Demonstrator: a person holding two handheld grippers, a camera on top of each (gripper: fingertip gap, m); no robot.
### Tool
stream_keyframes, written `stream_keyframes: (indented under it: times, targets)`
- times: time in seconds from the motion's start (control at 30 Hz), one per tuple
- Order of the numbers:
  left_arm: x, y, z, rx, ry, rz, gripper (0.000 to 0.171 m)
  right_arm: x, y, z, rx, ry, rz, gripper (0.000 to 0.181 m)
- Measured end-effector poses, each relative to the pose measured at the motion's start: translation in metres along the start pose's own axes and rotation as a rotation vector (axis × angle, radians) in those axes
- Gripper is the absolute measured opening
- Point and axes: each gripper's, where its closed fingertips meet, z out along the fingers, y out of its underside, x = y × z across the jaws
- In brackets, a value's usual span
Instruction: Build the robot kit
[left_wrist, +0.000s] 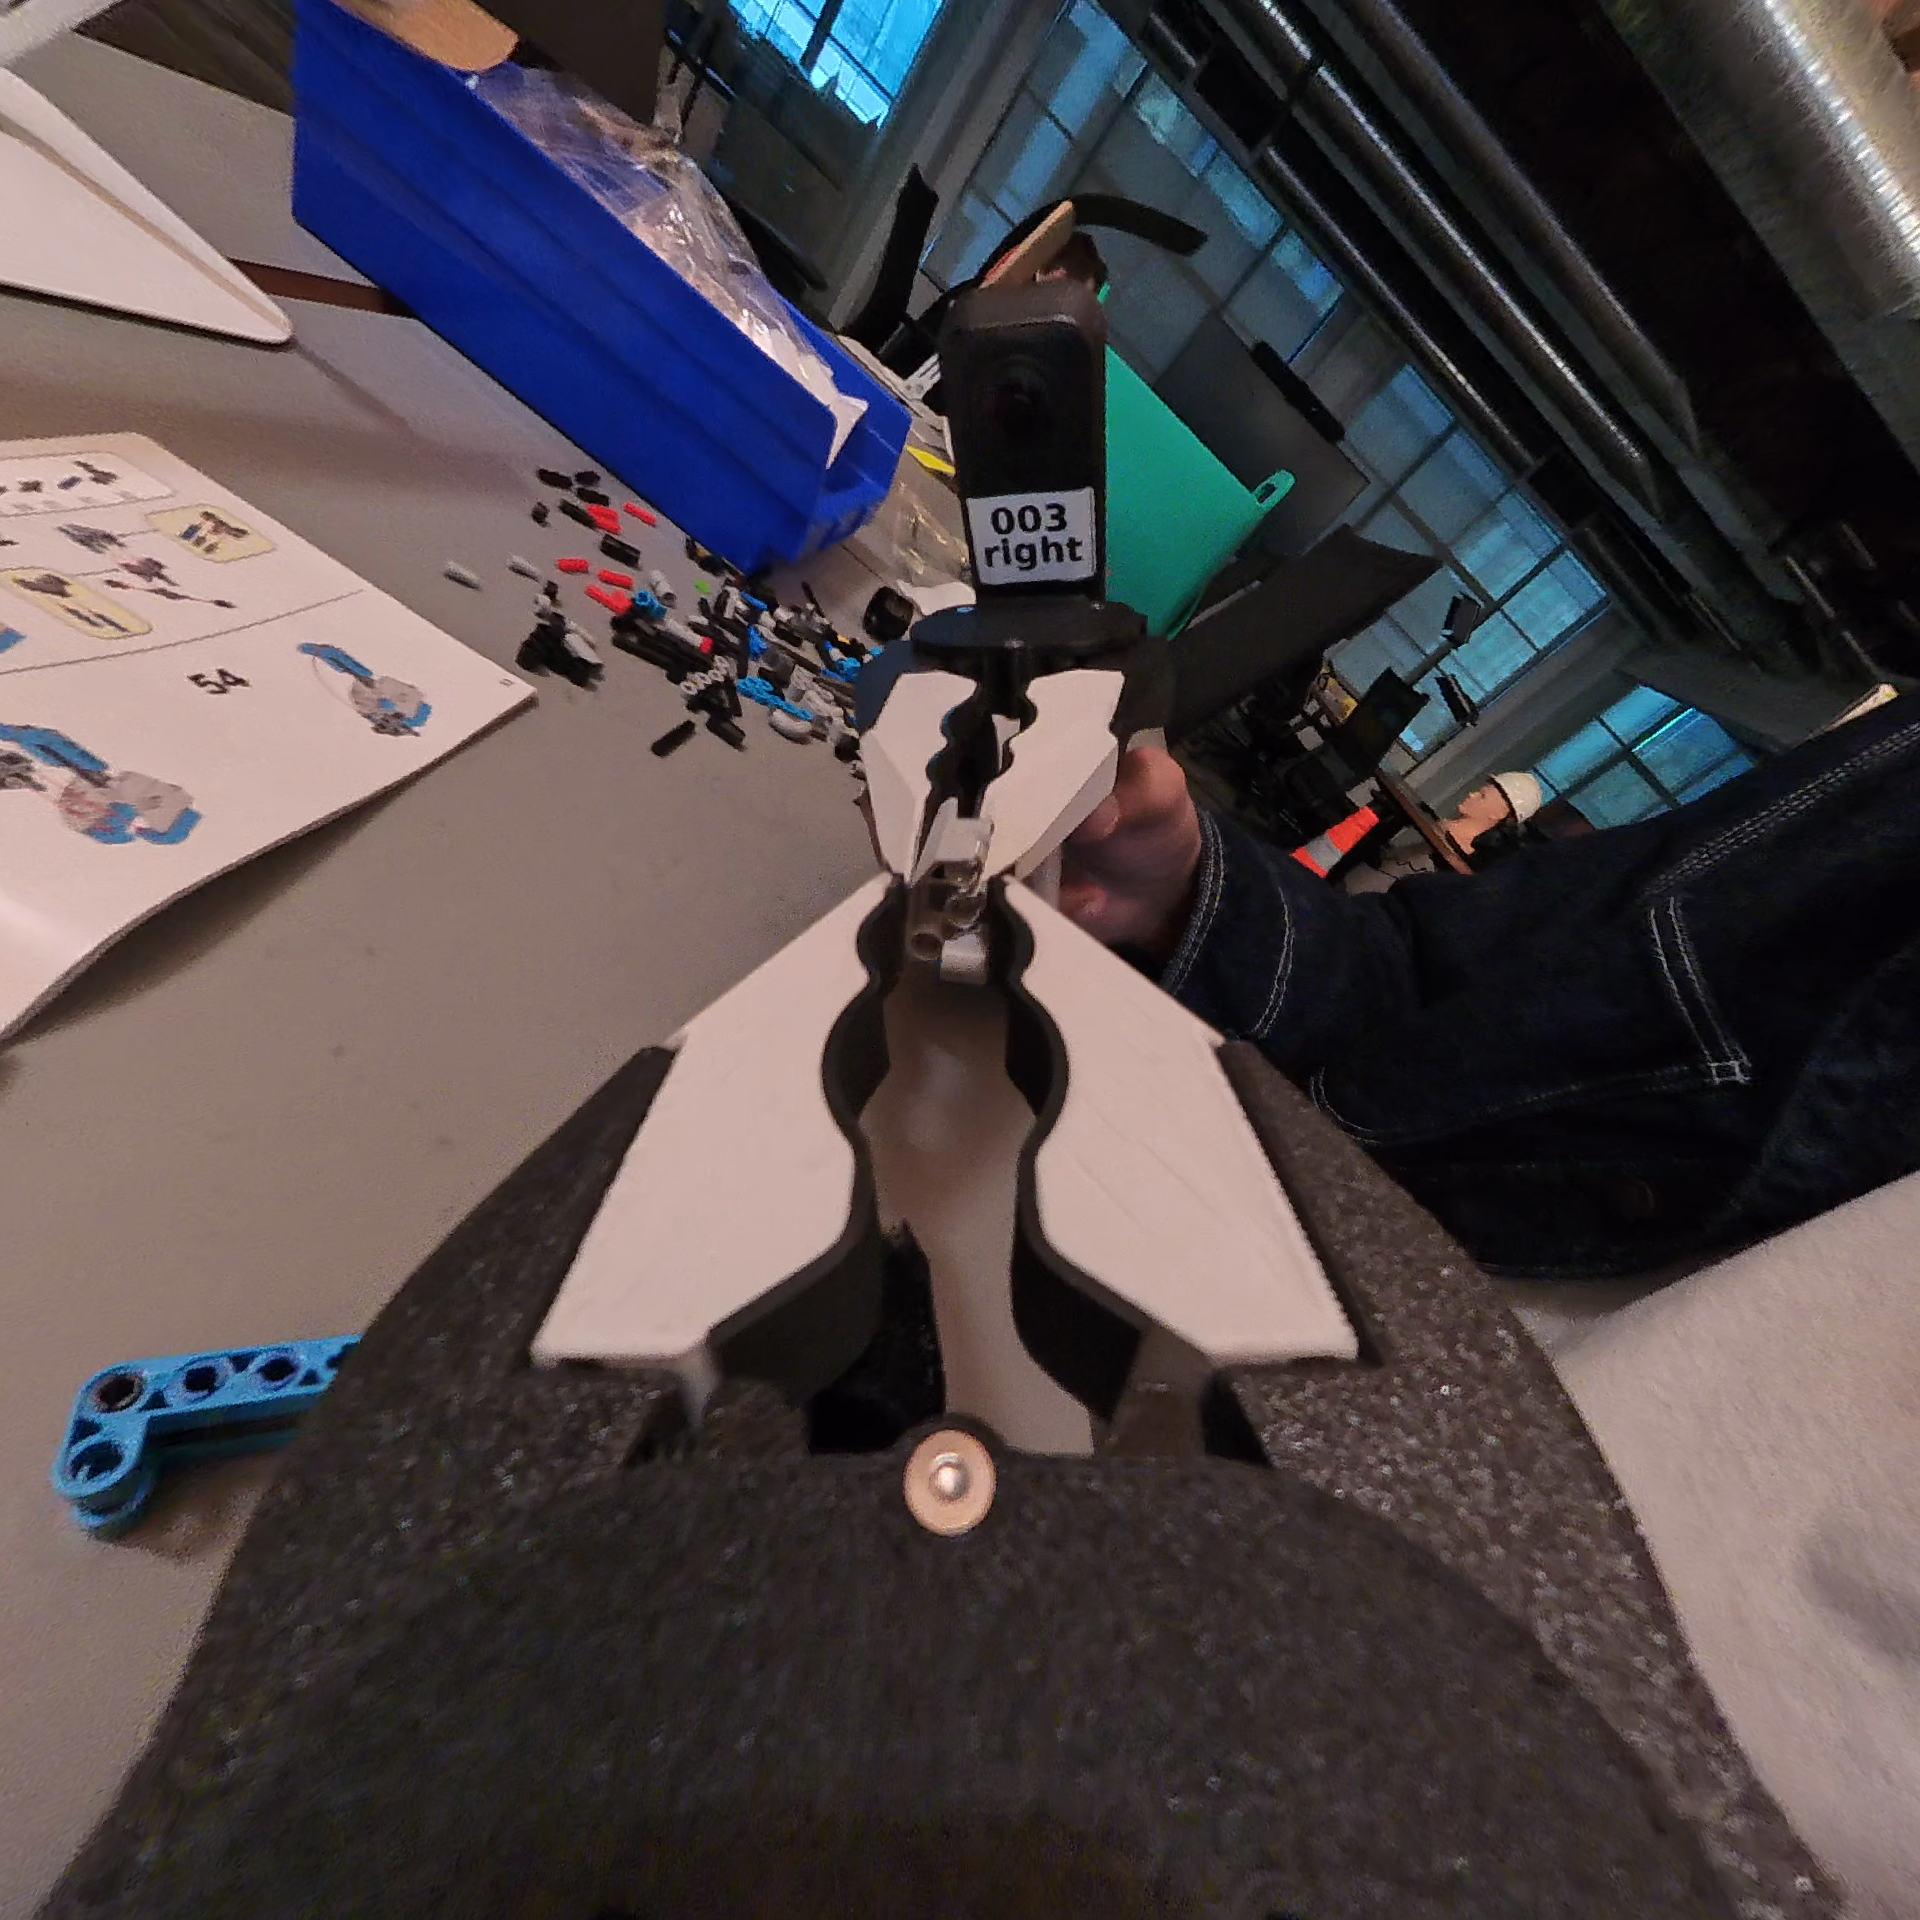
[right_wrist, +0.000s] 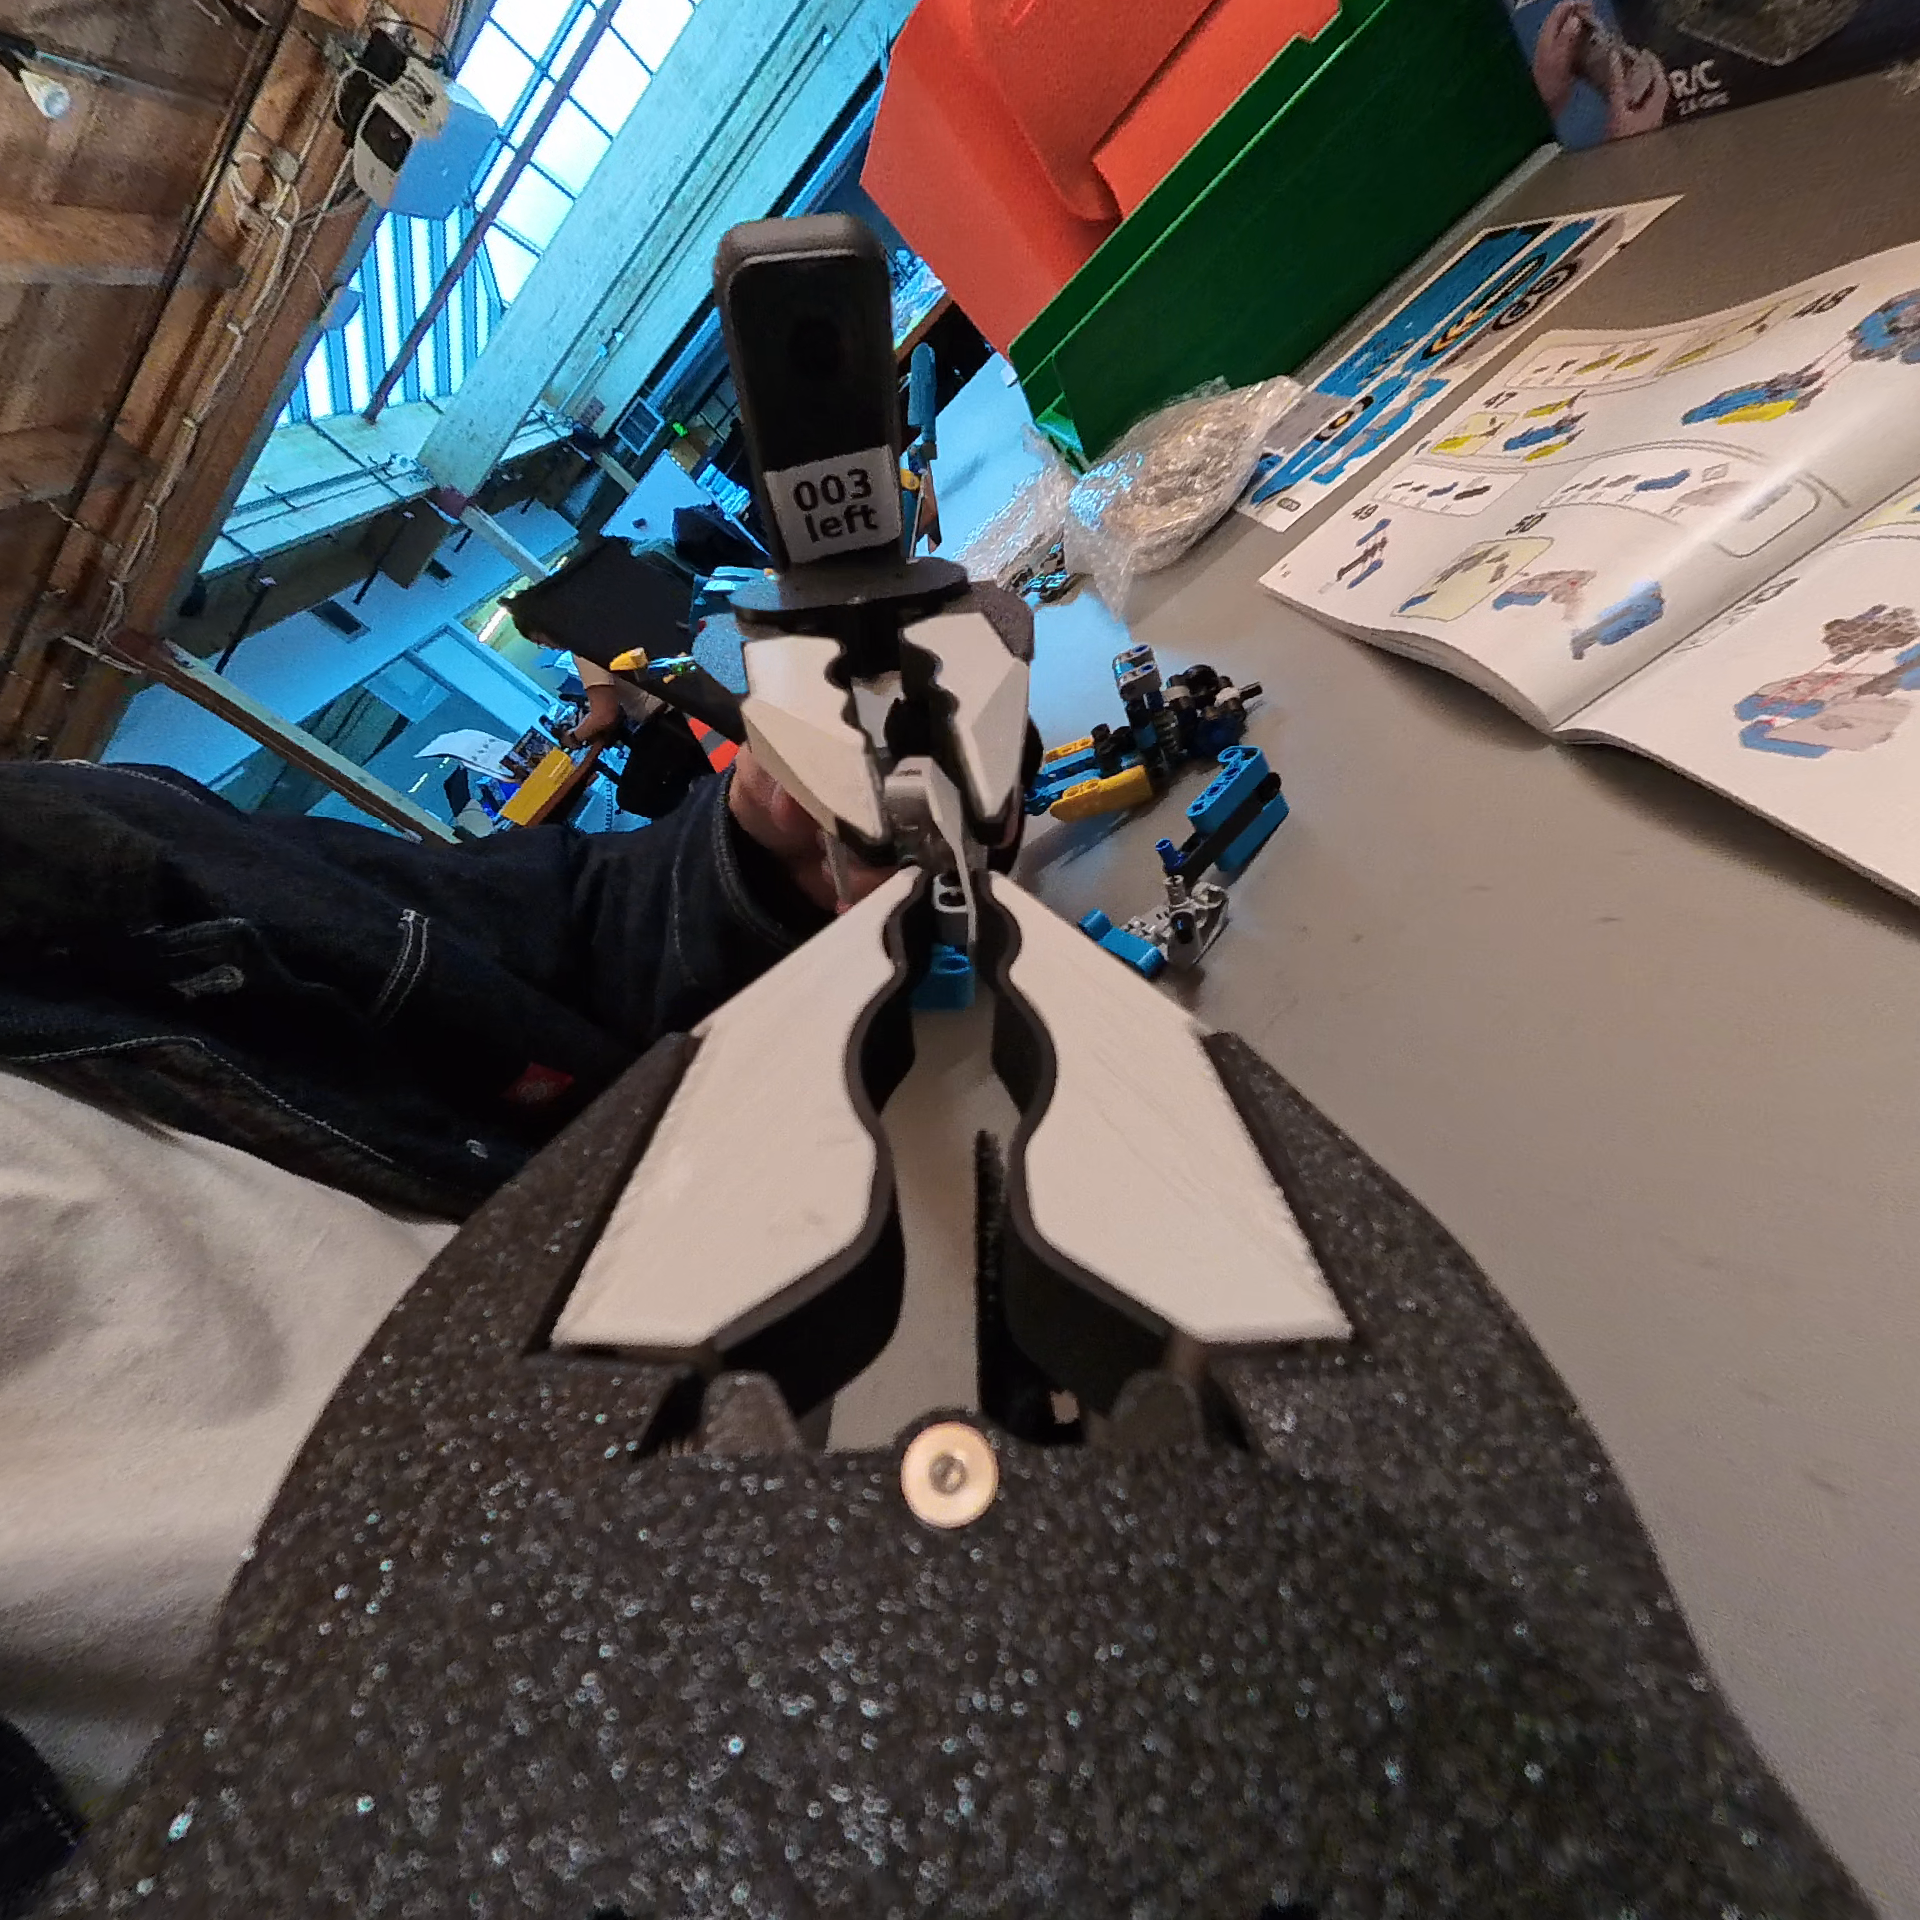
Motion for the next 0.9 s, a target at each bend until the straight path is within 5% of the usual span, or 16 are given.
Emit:
stream_keyframes:
  times: [0.07, 0.13, 0.27, 0.47, 0.9]
  targets:
    - [-0.002, -0.002, -0.002, 0.011, -0.004, -0.018, 0.015, 0.000, -0.006, -0.002, 0.029, 0.011, -0.030, 0.011]
    - [-0.007, -0.008, -0.007, 0.051, 0.000, -0.078, 0.014, 0.003, -0.018, -0.011, 0.072, 0.073, -0.118, 0.036]
    - [-0.013, -0.010, -0.012, 0.083, 0.044, -0.213, 0.014, 0.009, -0.017, -0.020, -0.011, 0.301, -0.531, 0.048]
    - [-0.009, -0.001, -0.006, 0.031, 0.065, -0.231, 0.014, 0.013, -0.001, -0.011, -0.150, 0.542, -1.002, 0.048]
    - [0.003, 0.009, 0.002, -0.021, 0.133, -0.252, 0.014, 0.003, 0.009, -0.004, -0.220, 0.437, -0.949, 0.029]
